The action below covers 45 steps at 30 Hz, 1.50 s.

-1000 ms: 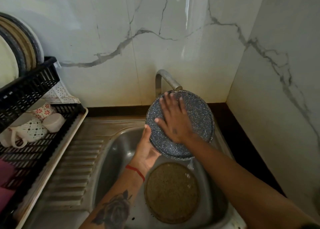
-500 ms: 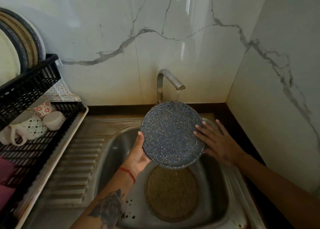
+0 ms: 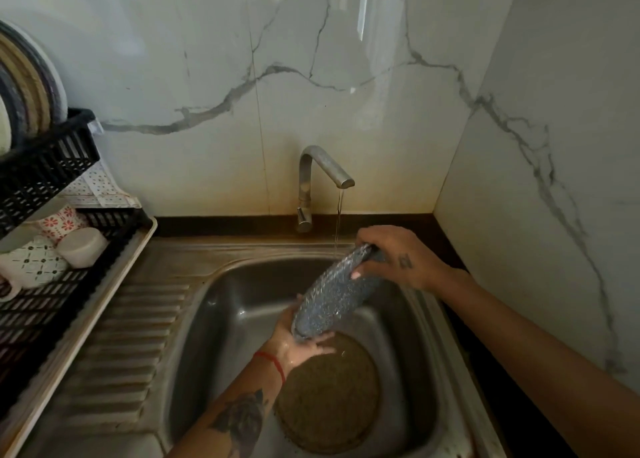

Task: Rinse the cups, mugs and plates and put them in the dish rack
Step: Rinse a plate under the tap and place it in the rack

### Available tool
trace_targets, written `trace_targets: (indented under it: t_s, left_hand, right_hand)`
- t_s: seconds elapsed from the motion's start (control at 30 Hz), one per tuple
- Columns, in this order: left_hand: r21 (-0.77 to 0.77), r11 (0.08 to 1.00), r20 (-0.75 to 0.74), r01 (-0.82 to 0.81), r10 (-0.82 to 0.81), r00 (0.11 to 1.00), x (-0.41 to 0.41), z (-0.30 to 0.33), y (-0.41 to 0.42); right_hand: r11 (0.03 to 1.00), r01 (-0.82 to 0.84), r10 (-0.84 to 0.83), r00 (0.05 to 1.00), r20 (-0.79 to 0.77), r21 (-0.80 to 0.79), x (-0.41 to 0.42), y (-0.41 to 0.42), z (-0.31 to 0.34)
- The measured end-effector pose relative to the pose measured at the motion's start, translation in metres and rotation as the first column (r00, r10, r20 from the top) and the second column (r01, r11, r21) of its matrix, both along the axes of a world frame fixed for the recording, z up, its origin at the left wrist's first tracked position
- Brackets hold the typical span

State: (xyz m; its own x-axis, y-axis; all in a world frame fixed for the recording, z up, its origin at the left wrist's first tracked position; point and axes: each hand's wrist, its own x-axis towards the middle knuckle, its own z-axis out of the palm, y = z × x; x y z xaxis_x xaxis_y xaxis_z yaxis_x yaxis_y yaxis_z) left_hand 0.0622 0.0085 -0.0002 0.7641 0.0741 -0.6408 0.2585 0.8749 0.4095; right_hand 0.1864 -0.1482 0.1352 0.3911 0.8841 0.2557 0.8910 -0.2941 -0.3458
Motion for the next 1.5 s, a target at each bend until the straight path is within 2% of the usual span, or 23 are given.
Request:
trace_targets:
  t_s: [0.07, 0.13, 0.2, 0.23, 0.3, 0.33, 0.43, 0.5, 0.53, 0.6, 0.7, 0.8, 0.87, 0.93, 0.97, 1.03, 1.1, 1.13, 1.2, 1.27, 1.33, 1.4, 1.5]
  left_hand:
    - [0.225, 0.974, 0.113, -0.008, -0.017, 0.993, -0.001, 0.003, 0.009]
    - [0.414, 0.910, 0.272, -0.013, -0.110, 0.956, -0.008, 0.016, 0.018]
    - [0.571, 0.821, 0.285, 0.020, -0.221, 0.933, -0.011, 0.029, 0.026]
    - [0.605, 0.796, 0.273, 0.021, -0.232, 0.933, -0.010, 0.035, 0.028]
    - [0.608, 0.794, 0.277, -0.009, -0.201, 0.940, -0.007, 0.044, 0.030]
    - [0.603, 0.798, 0.279, -0.021, -0.186, 0.942, -0.004, 0.048, 0.030]
    - [0.626, 0.780, 0.260, -0.013, -0.194, 0.946, 0.001, 0.058, 0.027]
    - [0.632, 0.775, 0.247, -0.013, -0.186, 0.951, 0.000, 0.061, 0.028]
    - [0.622, 0.783, 0.251, -0.022, -0.172, 0.953, -0.001, 0.061, 0.030]
    - [0.602, 0.798, 0.259, -0.035, -0.153, 0.953, -0.006, 0.061, 0.034]
    - [0.528, 0.846, 0.280, -0.074, -0.091, 0.955, -0.014, 0.055, 0.040]
    - [0.451, 0.883, 0.269, -0.135, 0.010, 0.963, -0.015, 0.047, 0.040]
    - [0.456, 0.880, 0.237, -0.133, 0.024, 0.971, -0.014, 0.044, 0.035]
    - [0.455, 0.882, 0.231, -0.121, 0.014, 0.973, -0.010, 0.041, 0.027]
    - [0.444, 0.888, 0.228, -0.116, 0.013, 0.974, -0.007, 0.041, 0.023]
    - [0.416, 0.901, 0.212, -0.123, 0.036, 0.977, -0.001, 0.040, 0.019]
    - [0.373, 0.916, 0.214, -0.148, 0.070, 0.974, 0.001, 0.040, 0.018]
    - [0.327, 0.932, 0.220, -0.159, 0.088, 0.971, 0.000, 0.040, 0.019]
    - [0.243, 0.954, 0.215, -0.174, 0.122, 0.969, -0.004, 0.043, 0.021]
    - [0.229, 0.955, 0.231, -0.189, 0.136, 0.963, -0.008, 0.046, 0.026]
    - [0.226, 0.953, 0.236, -0.204, 0.149, 0.960, -0.012, 0.048, 0.030]
    - [0.218, 0.954, 0.234, -0.206, 0.154, 0.960, -0.016, 0.050, 0.031]
    - [0.173, 0.965, 0.266, -0.195, 0.145, 0.953, -0.015, 0.050, 0.027]
  right_hand:
    - [0.995, 0.093, -0.085, 0.977, -0.193, 0.030, 0.017, 0.000, -0.004]
    - [0.972, 0.232, -0.203, 0.904, -0.377, 0.033, 0.034, -0.001, -0.011]
    - [0.950, 0.311, -0.255, 0.805, -0.536, 0.014, 0.045, 0.003, -0.018]
    - [0.945, 0.326, -0.266, 0.784, -0.561, 0.007, 0.047, 0.010, -0.019]
    - [0.946, 0.323, -0.271, 0.808, -0.523, 0.010, 0.045, 0.032, -0.016]
    - [0.954, 0.298, -0.254, 0.852, -0.458, 0.025, 0.040, 0.045, -0.013]
    - [0.994, 0.105, -0.104, 0.991, -0.079, 0.013, 0.015, 0.086, -0.009]
    - [0.999, -0.024, 0.024, 1.000, 0.015, -0.021, 0.006, 0.103, -0.012]
    - [0.999, -0.051, 0.050, 0.999, -0.015, -0.016, 0.007, 0.106, -0.012]
    - [0.996, 0.001, 0.017, 0.979, -0.203, 0.085, 0.017, 0.102, -0.014]
    - [0.902, 0.350, -0.190, 0.848, -0.495, 0.252, 0.035, 0.081, -0.025]
    - [0.743, 0.640, -0.443, 0.690, -0.572, 0.196, 0.043, 0.063, -0.049]
    - [0.708, 0.686, -0.575, 0.698, -0.427, 0.168, 0.037, 0.063, -0.061]
    - [0.760, 0.628, -0.618, 0.778, -0.111, 0.167, 0.019, 0.075, -0.067]
    - [0.816, 0.558, -0.569, 0.822, 0.039, 0.150, 0.005, 0.083, -0.068]
    - [0.935, 0.352, -0.352, 0.896, 0.272, 0.049, -0.023, 0.098, -0.075]
    - [0.979, 0.192, -0.148, 0.904, 0.401, -0.072, -0.038, 0.107, -0.085]
    - [0.983, 0.149, -0.093, 0.905, 0.416, -0.105, -0.037, 0.107, -0.085]
    - [0.981, 0.153, -0.089, 0.897, 0.433, -0.116, -0.021, 0.103, -0.077]
    - [0.964, 0.259, -0.214, 0.894, 0.393, -0.065, 0.000, 0.093, -0.070]
    - [0.909, 0.416, -0.404, 0.884, 0.233, 0.000, 0.020, 0.078, -0.068]
    - [0.857, 0.516, -0.515, 0.853, 0.079, 0.017, 0.028, 0.065, -0.069]
    - [0.843, 0.538, -0.536, 0.839, 0.099, 0.000, 0.009, 0.070, -0.072]
